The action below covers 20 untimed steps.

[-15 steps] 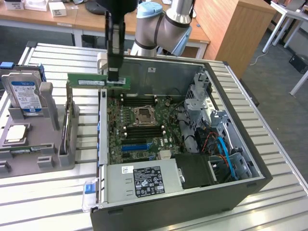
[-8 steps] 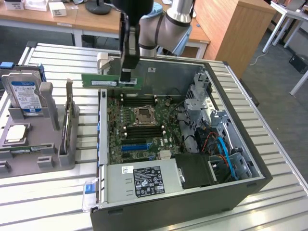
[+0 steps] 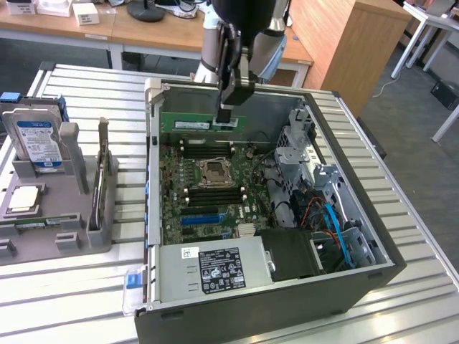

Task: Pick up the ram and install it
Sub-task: 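Pick up the ram and move it above insertion slot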

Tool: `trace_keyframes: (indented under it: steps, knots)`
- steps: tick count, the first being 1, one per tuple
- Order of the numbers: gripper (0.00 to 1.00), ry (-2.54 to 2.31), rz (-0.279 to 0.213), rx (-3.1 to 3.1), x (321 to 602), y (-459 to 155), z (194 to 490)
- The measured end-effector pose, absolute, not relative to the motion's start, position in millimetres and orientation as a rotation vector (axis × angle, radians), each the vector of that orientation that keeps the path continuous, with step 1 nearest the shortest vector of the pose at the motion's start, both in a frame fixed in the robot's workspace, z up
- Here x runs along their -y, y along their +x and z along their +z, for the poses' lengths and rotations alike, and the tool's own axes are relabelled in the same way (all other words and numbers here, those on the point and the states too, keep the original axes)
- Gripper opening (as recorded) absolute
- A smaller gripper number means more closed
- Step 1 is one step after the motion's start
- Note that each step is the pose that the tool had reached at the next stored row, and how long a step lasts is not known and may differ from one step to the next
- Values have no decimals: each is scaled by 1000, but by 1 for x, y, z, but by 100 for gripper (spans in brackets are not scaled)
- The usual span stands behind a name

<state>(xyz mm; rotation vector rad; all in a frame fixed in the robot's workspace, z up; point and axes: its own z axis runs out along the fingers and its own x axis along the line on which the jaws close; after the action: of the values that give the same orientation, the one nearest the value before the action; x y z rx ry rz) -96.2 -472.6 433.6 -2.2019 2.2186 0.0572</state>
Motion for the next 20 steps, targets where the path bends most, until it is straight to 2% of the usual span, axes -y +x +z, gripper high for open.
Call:
trace_keyframes:
  steps: [20]
  knots:
    - [12, -2202, 57, -2219, 473, -41, 434]
